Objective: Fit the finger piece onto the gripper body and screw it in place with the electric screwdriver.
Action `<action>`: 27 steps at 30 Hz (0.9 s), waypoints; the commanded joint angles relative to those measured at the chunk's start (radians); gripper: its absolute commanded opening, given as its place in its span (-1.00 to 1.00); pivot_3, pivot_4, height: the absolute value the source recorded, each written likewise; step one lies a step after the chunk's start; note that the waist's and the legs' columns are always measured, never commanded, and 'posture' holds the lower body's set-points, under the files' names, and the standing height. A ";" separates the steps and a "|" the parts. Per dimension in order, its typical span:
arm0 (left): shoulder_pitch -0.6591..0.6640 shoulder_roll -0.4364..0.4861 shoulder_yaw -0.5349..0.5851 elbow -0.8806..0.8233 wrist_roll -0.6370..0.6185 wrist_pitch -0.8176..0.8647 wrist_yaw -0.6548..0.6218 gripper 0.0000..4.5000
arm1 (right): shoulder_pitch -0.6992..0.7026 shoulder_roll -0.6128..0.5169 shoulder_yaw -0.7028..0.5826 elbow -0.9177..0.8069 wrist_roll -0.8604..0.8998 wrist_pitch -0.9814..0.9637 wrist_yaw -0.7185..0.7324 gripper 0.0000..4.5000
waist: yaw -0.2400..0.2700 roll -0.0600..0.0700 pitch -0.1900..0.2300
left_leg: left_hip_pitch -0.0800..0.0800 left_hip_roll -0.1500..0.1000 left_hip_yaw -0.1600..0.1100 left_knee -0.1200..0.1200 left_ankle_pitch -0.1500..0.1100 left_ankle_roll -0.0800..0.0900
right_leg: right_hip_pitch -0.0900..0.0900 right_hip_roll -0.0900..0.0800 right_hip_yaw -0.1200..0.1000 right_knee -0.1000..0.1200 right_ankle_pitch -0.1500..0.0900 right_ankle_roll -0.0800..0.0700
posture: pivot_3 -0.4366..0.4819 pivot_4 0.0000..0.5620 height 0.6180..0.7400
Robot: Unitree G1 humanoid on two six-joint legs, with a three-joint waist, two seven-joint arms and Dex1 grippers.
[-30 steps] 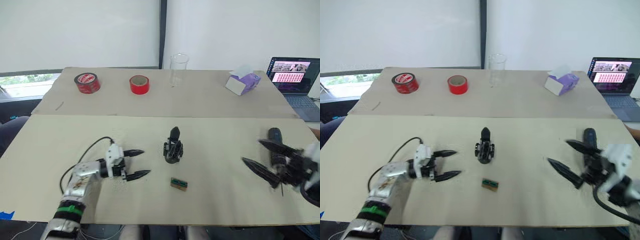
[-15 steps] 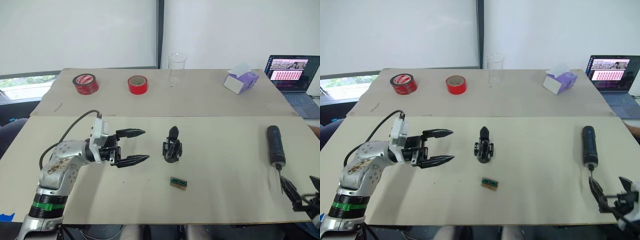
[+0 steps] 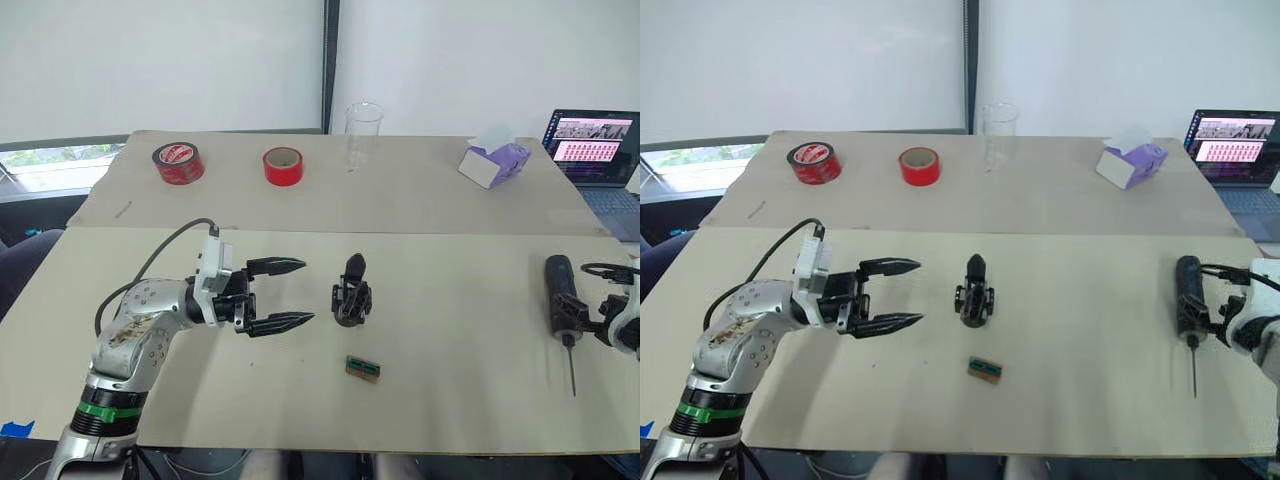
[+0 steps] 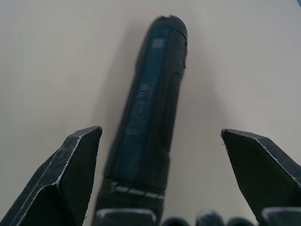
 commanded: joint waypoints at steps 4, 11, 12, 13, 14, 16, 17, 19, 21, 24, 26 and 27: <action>0.020 -0.002 0.012 -0.061 -0.015 -0.015 0.010 0.99 | -0.108 -0.060 0.088 0.156 -0.030 0.037 0.121 1.00 | 0.003 0.000 0.000 | 0.000 0.000 0.000 0.001 0.001 0.001 | 0.001 0.000 0.000 0.000 0.001 0.002 | -0.05 -0.47 1.00; 0.027 -0.001 0.003 -0.049 -0.008 -0.027 -0.009 1.00 | -0.155 -0.083 0.115 0.178 -0.001 0.161 0.226 0.02 | 0.002 0.000 0.000 | 0.000 0.000 -0.001 0.001 0.002 0.000 | 0.001 0.000 0.000 0.001 0.001 0.002 | -0.05 -0.47 1.00; 0.026 -0.001 0.002 -0.043 -0.006 -0.029 -0.013 1.00 | -0.150 -0.081 0.103 0.168 -0.009 0.124 0.225 -0.11 | 0.002 0.000 0.000 | 0.000 0.000 -0.001 0.001 0.002 0.000 | 0.001 0.000 0.000 0.001 0.001 0.002 | -0.05 -0.47 1.00; 0.025 -0.001 0.002 -0.039 -0.004 -0.031 -0.017 1.00 | -0.140 -0.082 0.089 0.151 -0.015 0.076 0.234 -0.13 | 0.002 0.000 0.000 | 0.000 0.001 -0.001 0.001 0.002 0.000 | 0.001 0.000 0.000 0.001 0.001 0.002 | -0.05 -0.47 1.00; 0.026 -0.001 0.001 -0.036 -0.003 -0.032 -0.020 1.00 | -0.128 -0.083 0.073 0.129 -0.019 0.021 0.245 -0.13 | 0.001 0.000 0.000 | 0.000 0.001 -0.001 0.001 0.002 0.000 | 0.001 0.000 0.000 0.001 0.001 0.002 | -0.05 -0.47 1.00; 0.030 0.000 0.001 -0.034 -0.001 -0.034 -0.025 1.00 | -0.098 -0.093 0.039 0.065 0.000 -0.037 0.290 -0.13 | 0.001 0.002 0.001 | 0.000 0.000 0.000 0.001 0.002 -0.001 | 0.001 0.000 0.000 0.001 0.001 0.002 | -0.05 -0.47 1.00; 0.033 0.002 0.002 -0.030 0.000 -0.038 -0.030 1.00 | -0.069 -0.103 0.022 0.001 0.018 -0.060 0.331 -0.13 | 0.002 0.003 0.001 | 0.000 0.000 0.000 0.001 0.003 -0.001 | 0.000 0.000 0.000 0.001 0.001 0.003 | -0.05 -0.47 1.00; 0.044 0.013 0.003 -0.016 0.013 -0.058 -0.051 1.00 | 0.037 -0.130 0.000 -0.178 0.052 -0.096 0.442 -0.13 | 0.002 0.007 0.002 | 0.000 0.000 0.000 0.001 0.003 -0.002 | 0.000 0.000 0.000 0.001 0.001 0.003 | -0.05 -0.47 1.00; 0.059 0.024 -0.001 -0.002 0.032 -0.087 -0.073 1.00 | 0.139 -0.140 -0.014 -0.313 0.062 -0.119 0.503 -0.13 | 0.003 0.008 0.002 | -0.001 0.001 -0.001 -0.001 0.003 -0.002 | -0.001 0.000 0.000 0.002 0.000 0.004 | -0.05 -0.47 1.00; 0.083 0.023 -0.010 0.028 0.061 -0.147 -0.103 1.00 | 0.272 -0.098 -0.007 -0.500 0.052 -0.130 0.487 -0.13 | 0.002 0.006 0.003 | 0.000 0.002 -0.002 -0.001 0.004 -0.003 | 0.000 0.001 -0.002 0.001 0.000 0.005 | -0.05 -0.47 1.00; 0.096 0.020 -0.025 0.046 0.089 -0.186 -0.119 1.00 | 0.345 -0.065 0.024 -0.591 0.035 -0.165 0.479 -0.13 | 0.004 0.004 0.004 | 0.000 0.002 -0.002 0.000 0.003 -0.003 | 0.001 0.001 -0.002 0.001 0.000 0.005 | -0.05 -0.47 1.00; 0.101 0.017 -0.033 0.056 0.105 -0.210 -0.127 1.00 | 0.370 -0.054 0.050 -0.623 0.025 -0.179 0.479 -0.13 | 0.004 0.004 0.004 | 0.000 0.002 -0.002 0.000 0.003 -0.002 | 0.001 0.000 -0.002 0.001 0.000 0.005 | -0.05 -0.47 1.00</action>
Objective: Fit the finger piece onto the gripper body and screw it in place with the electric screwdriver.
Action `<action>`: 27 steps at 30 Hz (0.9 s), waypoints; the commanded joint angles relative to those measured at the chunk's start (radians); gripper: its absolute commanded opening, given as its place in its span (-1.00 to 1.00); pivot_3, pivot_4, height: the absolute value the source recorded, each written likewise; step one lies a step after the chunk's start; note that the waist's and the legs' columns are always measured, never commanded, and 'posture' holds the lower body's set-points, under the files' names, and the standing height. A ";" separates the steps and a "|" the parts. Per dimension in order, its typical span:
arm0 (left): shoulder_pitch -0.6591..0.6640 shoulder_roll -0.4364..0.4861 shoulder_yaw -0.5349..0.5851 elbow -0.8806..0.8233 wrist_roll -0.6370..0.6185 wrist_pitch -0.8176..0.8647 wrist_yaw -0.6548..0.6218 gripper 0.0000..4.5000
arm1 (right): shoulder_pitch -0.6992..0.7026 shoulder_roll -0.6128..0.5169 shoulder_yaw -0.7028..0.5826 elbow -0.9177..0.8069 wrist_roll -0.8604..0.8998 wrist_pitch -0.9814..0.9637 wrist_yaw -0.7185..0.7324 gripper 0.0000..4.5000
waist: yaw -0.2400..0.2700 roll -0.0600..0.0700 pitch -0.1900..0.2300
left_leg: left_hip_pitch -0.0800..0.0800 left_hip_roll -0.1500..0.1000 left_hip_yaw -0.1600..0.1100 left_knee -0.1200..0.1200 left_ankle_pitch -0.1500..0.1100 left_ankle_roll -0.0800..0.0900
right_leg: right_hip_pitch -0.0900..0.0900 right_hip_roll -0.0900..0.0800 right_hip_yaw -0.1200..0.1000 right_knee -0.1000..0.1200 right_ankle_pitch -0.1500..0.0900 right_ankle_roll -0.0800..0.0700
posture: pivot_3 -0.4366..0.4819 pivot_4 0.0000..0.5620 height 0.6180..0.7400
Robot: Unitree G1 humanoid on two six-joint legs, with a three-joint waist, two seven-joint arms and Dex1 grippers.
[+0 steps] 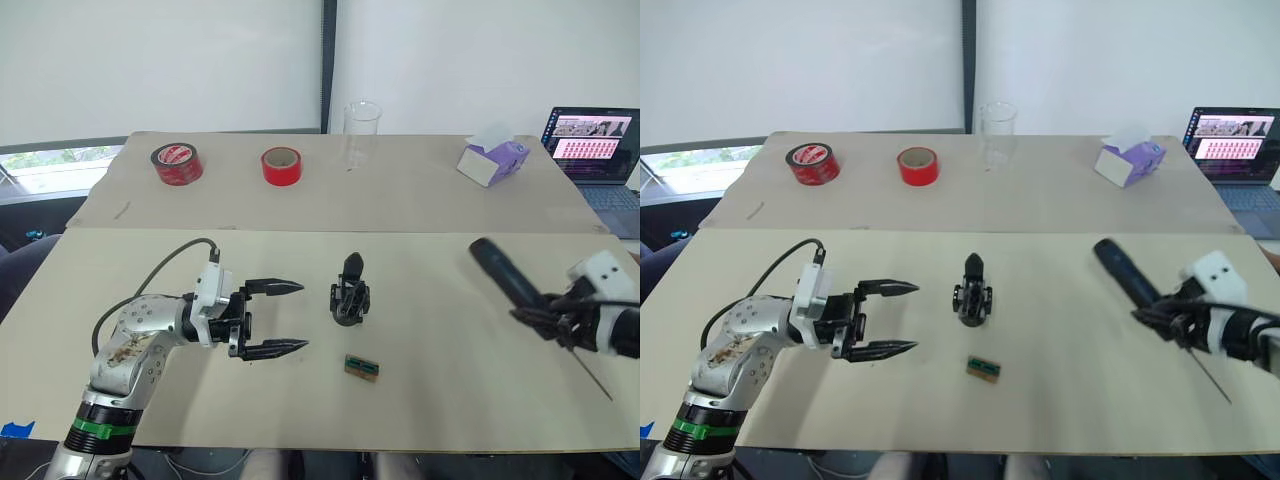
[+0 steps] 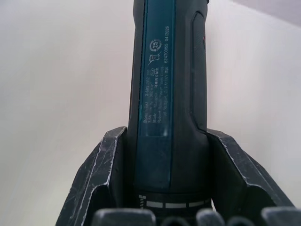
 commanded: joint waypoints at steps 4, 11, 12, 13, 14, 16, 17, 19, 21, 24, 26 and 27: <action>0.012 -0.019 -0.036 0.026 0.055 -0.108 -0.023 1.00 | 0.063 0.062 0.095 -0.162 -0.033 -0.090 -0.019 -0.13 | 0.000 0.000 0.000 | -0.002 -0.001 0.000 0.002 -0.001 0.002 | -0.001 -0.003 0.001 0.000 0.001 -0.001 | -0.05 -0.47 1.00; 0.004 -0.029 -0.061 0.034 0.054 -0.116 -0.022 1.00 | 0.035 0.071 0.200 -0.111 -0.080 -0.156 0.006 -0.13 | 0.000 0.000 0.000 | -0.003 -0.002 0.000 0.002 -0.001 0.004 | -0.002 -0.003 0.001 -0.001 0.001 -0.001 | -0.05 -0.47 1.00; 0.003 -0.028 -0.063 0.032 0.051 -0.112 -0.022 1.00 | 0.031 0.070 0.201 -0.110 -0.074 -0.157 0.014 0.10 | 0.000 -0.001 0.000 | -0.003 -0.002 0.000 0.002 -0.001 0.004 | -0.001 -0.002 0.001 -0.001 0.001 -0.001 | -0.05 -0.47 1.00; 0.002 -0.028 -0.065 0.031 0.049 -0.110 -0.022 1.00 | 0.031 0.070 0.199 -0.110 -0.071 -0.154 0.016 0.32 | 0.000 -0.001 0.001 | -0.003 -0.002 0.000 0.002 -0.001 0.004 | -0.001 -0.002 0.001 -0.001 0.001 -0.001 | -0.05 -0.47 1.00; 0.002 -0.027 -0.065 0.029 0.047 -0.106 -0.023 1.00 | 0.033 0.057 0.200 -0.114 -0.069 -0.141 0.024 0.44 | 0.000 -0.001 0.000 | -0.003 -0.002 0.000 0.002 -0.001 0.004 | -0.001 -0.002 0.001 0.000 0.002 -0.001 | -0.05 -0.47 1.00; 0.004 -0.024 -0.065 0.028 0.042 -0.103 -0.026 1.00 | 0.028 0.047 0.181 -0.129 -0.067 -0.130 0.021 0.76 | 0.000 -0.001 0.001 | -0.002 -0.002 -0.001 0.002 -0.001 0.004 | -0.001 -0.002 0.001 0.000 0.002 -0.001 | -0.05 -0.47 1.00; 0.005 -0.023 -0.064 0.026 0.040 -0.101 -0.027 1.00 | 0.023 0.042 0.168 -0.137 -0.060 -0.117 0.020 0.93 | 0.001 -0.001 0.001 | -0.002 -0.002 -0.001 0.002 -0.001 0.004 | -0.001 -0.002 0.001 0.000 0.002 -0.001 | -0.05 -0.47 1.00; 0.010 -0.018 -0.060 0.017 0.030 -0.090 -0.028 1.00 | 0.026 0.009 0.130 -0.153 -0.049 -0.114 0.046 0.99 | 0.001 -0.001 0.000 | -0.002 -0.002 -0.001 0.003 -0.001 0.004 | -0.001 -0.002 0.001 0.000 0.002 -0.001 | -0.05 -0.47 1.00; 0.024 -0.010 -0.054 0.004 0.016 -0.080 -0.033 1.00 | 0.032 -0.061 0.065 -0.202 0.001 -0.045 0.102 0.99 | 0.001 -0.001 0.000 | -0.002 -0.002 -0.001 0.003 -0.001 0.004 | -0.001 -0.002 0.001 0.000 0.002 -0.001 | -0.05 -0.47 1.00; 0.039 -0.004 -0.055 -0.001 0.015 -0.080 -0.042 1.00 | 0.019 -0.197 0.024 -0.263 0.072 0.117 0.166 0.99 | 0.000 -0.001 0.001 | -0.002 -0.002 -0.001 0.003 -0.001 0.004 | -0.001 -0.002 0.000 0.000 0.002 -0.001 | -0.05 -0.47 1.00; 0.041 -0.009 -0.061 -0.002 0.020 -0.083 -0.043 1.00 | -0.017 -0.315 0.047 -0.280 0.111 0.259 0.183 0.99 | -0.001 -0.002 0.001 | -0.002 -0.001 -0.002 0.003 -0.001 0.004 | -0.001 -0.002 0.001 0.000 0.002 -0.001 | -0.05 -0.47 1.00; 0.041 -0.011 -0.063 -0.005 0.021 -0.082 -0.042 1.00 | -0.040 -0.359 0.065 -0.283 0.132 0.321 0.184 0.99 | -0.001 -0.002 0.001 | -0.002 -0.001 -0.002 0.003 -0.001 0.004 | -0.001 -0.002 0.000 0.000 0.002 -0.002 | -0.05 -0.47 1.00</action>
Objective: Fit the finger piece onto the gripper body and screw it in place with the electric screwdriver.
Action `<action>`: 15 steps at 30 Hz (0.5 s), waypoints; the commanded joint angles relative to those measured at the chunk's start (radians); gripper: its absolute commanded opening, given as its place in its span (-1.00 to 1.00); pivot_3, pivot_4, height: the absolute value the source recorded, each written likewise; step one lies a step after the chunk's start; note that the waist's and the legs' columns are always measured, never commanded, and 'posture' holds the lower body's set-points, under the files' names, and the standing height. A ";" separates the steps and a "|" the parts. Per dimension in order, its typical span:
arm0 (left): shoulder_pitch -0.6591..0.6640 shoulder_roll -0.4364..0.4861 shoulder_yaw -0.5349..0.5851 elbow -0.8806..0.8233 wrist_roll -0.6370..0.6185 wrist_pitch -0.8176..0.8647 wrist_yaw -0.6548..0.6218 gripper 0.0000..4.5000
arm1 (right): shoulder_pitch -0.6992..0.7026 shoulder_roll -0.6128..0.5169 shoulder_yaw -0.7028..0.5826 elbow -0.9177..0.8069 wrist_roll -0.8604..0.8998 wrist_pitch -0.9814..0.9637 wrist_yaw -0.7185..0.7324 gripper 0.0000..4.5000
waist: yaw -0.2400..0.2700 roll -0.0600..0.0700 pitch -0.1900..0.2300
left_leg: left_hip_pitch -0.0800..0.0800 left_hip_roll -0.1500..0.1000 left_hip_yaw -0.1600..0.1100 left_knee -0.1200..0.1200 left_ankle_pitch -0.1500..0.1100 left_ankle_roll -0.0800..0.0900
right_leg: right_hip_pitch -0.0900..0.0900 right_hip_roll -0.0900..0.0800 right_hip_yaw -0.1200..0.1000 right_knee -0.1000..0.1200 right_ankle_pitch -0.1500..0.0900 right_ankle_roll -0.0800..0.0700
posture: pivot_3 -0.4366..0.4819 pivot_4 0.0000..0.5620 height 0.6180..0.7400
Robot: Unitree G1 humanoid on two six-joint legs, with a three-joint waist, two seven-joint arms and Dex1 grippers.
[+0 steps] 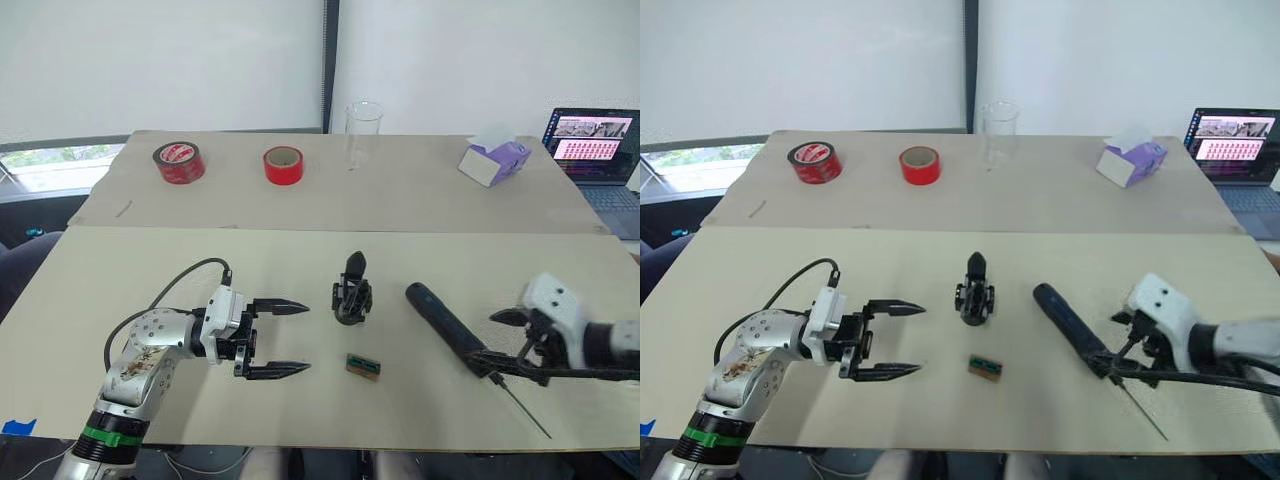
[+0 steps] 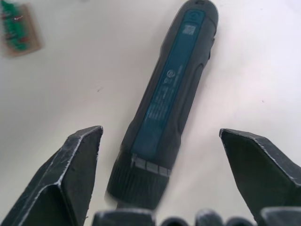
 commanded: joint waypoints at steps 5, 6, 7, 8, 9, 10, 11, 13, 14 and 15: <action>0.022 -0.003 -0.013 -0.057 -0.016 -0.005 -0.005 1.00 | -0.248 -0.285 0.240 -0.054 0.107 0.452 -0.032 0.99 | 0.000 0.000 0.000 | -0.001 0.000 -0.001 -0.001 0.000 0.000 | -0.001 -0.003 0.000 -0.001 -0.003 -0.007 | -0.05 -0.47 1.00; 0.028 -0.003 -0.015 -0.065 -0.015 -0.005 -0.003 1.00 | -0.294 -0.294 0.295 -0.062 0.102 0.468 -0.036 0.99 | 0.000 0.000 0.000 | -0.001 0.000 -0.001 -0.001 0.000 0.000 | -0.002 -0.004 0.000 -0.001 -0.003 -0.007 | -0.05 -0.47 1.00; 0.036 -0.004 -0.018 -0.072 -0.014 -0.005 0.001 1.00 | -0.374 -0.267 0.376 -0.056 0.086 0.491 -0.047 0.99 | 0.000 0.000 0.000 | -0.002 0.000 0.000 -0.001 0.000 0.000 | -0.003 -0.004 0.000 -0.001 -0.003 -0.007 | -0.05 -0.47 1.00; 0.041 -0.003 -0.020 -0.079 -0.015 -0.004 0.005 1.00 | -0.435 -0.244 0.435 -0.049 0.075 0.508 -0.056 0.99 | -0.001 0.000 0.000 | -0.002 0.000 0.000 -0.001 0.000 0.000 | -0.003 -0.004 0.000 -0.001 -0.003 -0.007 | -0.05 -0.47 1.00; 0.046 -0.004 -0.022 -0.086 -0.014 -0.002 0.010 1.00 | -0.503 -0.213 0.496 -0.034 0.065 0.538 -0.068 0.99 | -0.001 -0.001 0.000 | -0.002 0.000 0.000 -0.001 0.000 0.000 | -0.004 -0.004 0.000 -0.002 -0.003 -0.007 | -0.05 -0.47 1.00; 0.049 -0.005 -0.025 -0.092 -0.013 0.000 0.015 1.00 | -0.563 -0.179 0.547 -0.013 0.061 0.570 -0.079 0.99 | -0.002 -0.001 0.000 | -0.004 0.000 0.000 -0.001 0.000 0.000 | -0.005 -0.004 0.000 -0.002 -0.003 -0.007 | -0.05 -0.47 1.00; 0.052 -0.008 -0.030 -0.100 -0.011 0.002 0.022 1.00 | -0.619 -0.146 0.607 0.010 0.045 0.585 -0.088 0.99 | -0.005 -0.001 0.000 | -0.004 -0.001 0.001 -0.001 0.000 0.000 | -0.005 -0.004 0.001 -0.001 -0.003 -0.007 | -0.05 -0.47 1.00; 0.058 -0.016 -0.038 -0.112 -0.009 0.006 0.037 1.00 | -0.715 -0.087 0.711 0.052 0.015 0.607 -0.108 0.99 | -0.006 -0.001 0.000 | -0.005 -0.001 0.001 -0.001 0.000 0.000 | -0.006 -0.004 0.001 -0.001 -0.002 -0.007 | -0.05 -0.47 1.00; 0.059 -0.017 -0.041 -0.116 -0.009 0.008 0.042 1.00 | -0.746 -0.072 0.745 0.063 0.008 0.615 -0.111 0.99 | -0.006 -0.001 0.000 | -0.005 -0.001 0.001 0.000 0.001 -0.001 | -0.007 -0.004 0.001 0.000 -0.002 -0.006 | -0.05 -0.47 1.00; 0.061 -0.018 -0.043 -0.119 -0.009 0.008 0.047 1.00 | -0.773 -0.058 0.778 0.073 0.005 0.623 -0.112 0.99 | -0.004 0.000 0.000 | -0.006 -0.001 0.002 0.000 0.001 -0.002 | -0.008 -0.004 0.001 0.000 -0.001 -0.005 | -0.05 -0.47 1.00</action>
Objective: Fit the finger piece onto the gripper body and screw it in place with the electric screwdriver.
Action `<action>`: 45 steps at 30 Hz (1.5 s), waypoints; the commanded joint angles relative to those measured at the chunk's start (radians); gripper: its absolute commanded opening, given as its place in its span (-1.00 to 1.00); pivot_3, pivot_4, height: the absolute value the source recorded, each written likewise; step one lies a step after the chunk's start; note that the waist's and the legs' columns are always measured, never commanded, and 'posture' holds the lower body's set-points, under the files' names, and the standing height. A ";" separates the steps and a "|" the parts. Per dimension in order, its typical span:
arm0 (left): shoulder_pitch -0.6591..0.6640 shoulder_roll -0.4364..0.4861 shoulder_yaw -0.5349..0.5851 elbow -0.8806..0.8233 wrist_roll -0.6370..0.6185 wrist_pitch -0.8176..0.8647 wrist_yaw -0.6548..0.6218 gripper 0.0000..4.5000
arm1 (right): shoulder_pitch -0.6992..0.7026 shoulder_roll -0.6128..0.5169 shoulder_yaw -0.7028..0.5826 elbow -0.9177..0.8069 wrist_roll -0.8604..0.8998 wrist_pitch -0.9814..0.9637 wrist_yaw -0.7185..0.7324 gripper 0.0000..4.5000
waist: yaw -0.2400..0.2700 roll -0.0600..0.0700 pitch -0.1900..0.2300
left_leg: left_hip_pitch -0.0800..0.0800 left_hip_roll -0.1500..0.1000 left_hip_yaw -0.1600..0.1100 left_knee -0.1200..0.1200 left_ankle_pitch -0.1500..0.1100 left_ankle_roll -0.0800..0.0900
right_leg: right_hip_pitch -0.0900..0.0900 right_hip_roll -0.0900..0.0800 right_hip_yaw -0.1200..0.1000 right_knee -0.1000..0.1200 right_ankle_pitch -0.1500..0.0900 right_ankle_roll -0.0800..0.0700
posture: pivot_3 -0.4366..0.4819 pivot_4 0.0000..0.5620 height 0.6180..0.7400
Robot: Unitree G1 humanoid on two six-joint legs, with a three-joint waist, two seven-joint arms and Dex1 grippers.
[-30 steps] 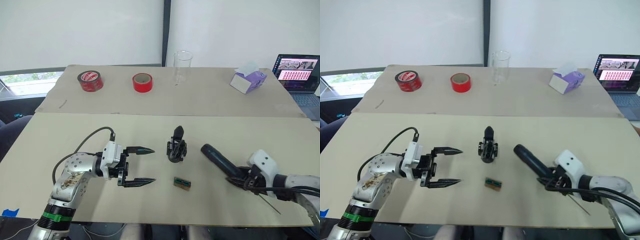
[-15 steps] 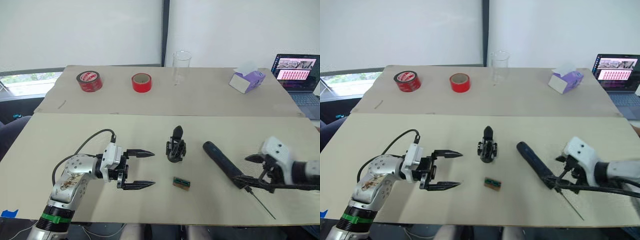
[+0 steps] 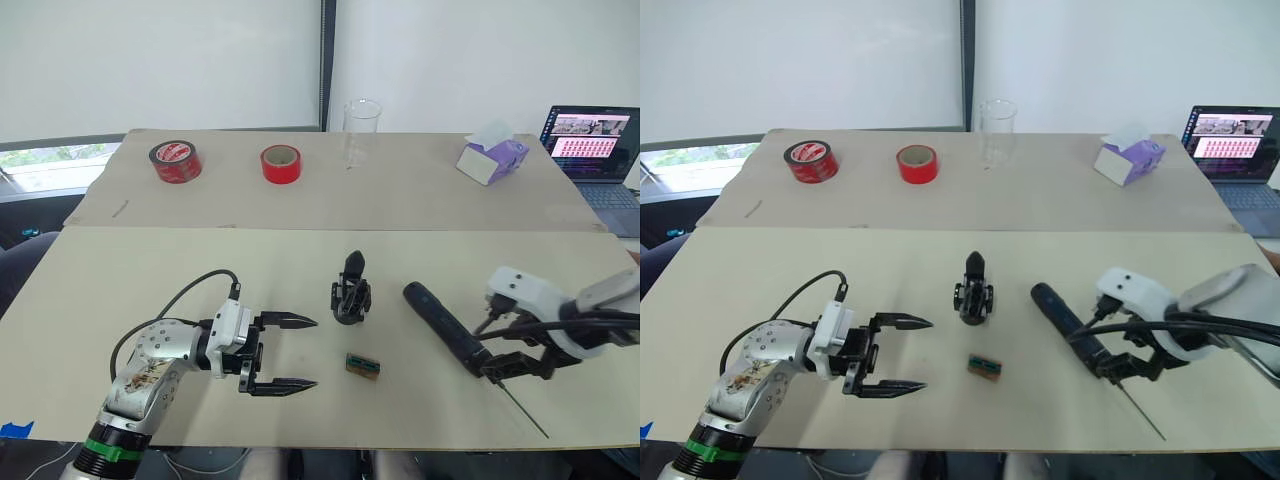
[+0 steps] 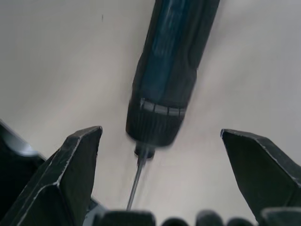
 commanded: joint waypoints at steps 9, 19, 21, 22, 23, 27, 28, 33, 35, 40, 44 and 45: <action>0.003 -0.014 -0.013 -0.058 0.000 0.009 0.057 1.00 | -0.131 0.123 0.195 0.112 -0.043 0.090 -0.064 0.99 | 0.004 0.000 0.000 | -0.004 0.000 0.001 0.001 0.003 -0.005 | -0.004 0.002 -0.001 0.001 0.007 -0.002 | -0.05 -0.47 1.00; 0.025 0.008 -0.004 -0.085 -0.005 0.016 0.085 1.00 | -0.078 0.167 0.228 0.111 -0.060 0.066 -0.121 0.32 | 0.003 -0.006 -0.004 | -0.001 0.001 0.001 0.002 0.002 -0.002 | -0.001 0.003 -0.002 0.001 0.005 0.002 | -0.05 -0.47 1.00; 0.028 0.012 -0.006 -0.087 -0.006 0.017 0.087 1.00 | -0.073 0.167 0.234 0.117 -0.066 0.056 -0.120 0.03 | 0.003 -0.007 -0.005 | -0.001 0.001 0.000 0.002 0.002 -0.002 | -0.001 0.003 -0.002 0.001 0.005 0.001 | -0.05 -0.47 1.00; 0.029 0.014 -0.008 -0.088 -0.005 0.017 0.088 1.00 | -0.072 0.164 0.232 0.123 -0.069 0.049 -0.118 -0.12 | 0.003 -0.008 -0.005 | -0.001 0.001 0.000 0.002 0.002 -0.002 | -0.001 0.003 -0.002 0.001 0.006 0.001 | -0.05 -0.47 1.00; 0.029 0.015 -0.009 -0.087 -0.005 0.017 0.089 1.00 | -0.072 0.160 0.225 0.129 -0.070 0.042 -0.113 -0.15 | 0.003 -0.009 -0.006 | -0.001 0.001 0.000 0.002 0.002 -0.002 | 0.000 0.003 -0.002 0.000 0.006 0.001 | -0.05 -0.47 1.00; 0.028 0.026 -0.003 -0.077 -0.012 0.017 0.074 1.00 | -0.065 0.138 0.146 0.125 -0.055 0.030 -0.098 -0.15 | 0.004 -0.010 -0.006 | -0.001 0.001 0.000 0.002 0.002 -0.002 | 0.000 0.003 -0.002 0.000 0.006 0.001 | -0.05 -0.47 1.00; 0.030 0.032 -0.002 -0.069 -0.009 0.010 0.063 1.00 | -0.050 0.125 0.108 0.113 -0.046 0.027 -0.095 -0.15 | 0.005 -0.010 -0.006 | -0.001 0.001 0.000 0.002 0.002 -0.002 | 0.000 0.003 -0.002 0.000 0.006 0.001 | -0.05 -0.47 1.00; 0.022 0.045 0.024 -0.038 -0.019 0.002 0.045 1.00 | 0.122 0.134 -0.312 0.069 0.024 0.034 -0.098 -0.15 | 0.010 -0.009 -0.006 | -0.004 0.001 0.001 0.002 0.004 -0.005 | -0.004 0.003 -0.002 0.001 0.008 -0.004 | -0.05 -0.47 1.00; 0.019 0.051 0.030 -0.018 -0.020 0.003 0.029 1.00 | 0.222 0.201 -0.581 0.056 0.053 -0.007 -0.085 -0.15 | 0.010 -0.009 -0.006 | -0.005 0.001 0.001 0.002 0.004 -0.005 | -0.004 0.003 -0.002 0.001 0.009 -0.004 | -0.05 -0.47 1.00; 0.018 0.058 0.040 0.046 -0.013 -0.006 -0.006 1.00 | 0.432 0.413 -1.140 -0.058 0.209 -0.151 0.024 -0.15 | 0.021 -0.009 -0.006 | -0.003 0.001 0.000 0.003 0.001 -0.001 | -0.002 0.006 -0.002 0.001 0.005 0.003 | -0.05 -0.47 1.00; 0.006 0.053 0.035 0.134 0.040 -0.071 -0.021 1.00 | 0.510 0.581 -1.296 -0.237 0.355 -0.240 -0.015 -0.15 | 0.027 -0.008 -0.007 | -0.001 0.001 -0.001 0.002 0.001 -0.001 | 0.001 0.006 -0.002 0.001 0.005 0.003 | -0.05 -0.47 1.00; 0.002 0.051 0.029 0.156 0.053 -0.085 -0.027 1.00 | 0.505 0.636 -1.290 -0.293 0.399 -0.280 -0.056 -0.15 | 0.023 -0.008 -0.007 | 0.000 0.001 -0.001 0.002 0.001 -0.001 | 0.002 0.006 -0.002 0.001 0.005 0.003 | -0.05 -0.47 1.00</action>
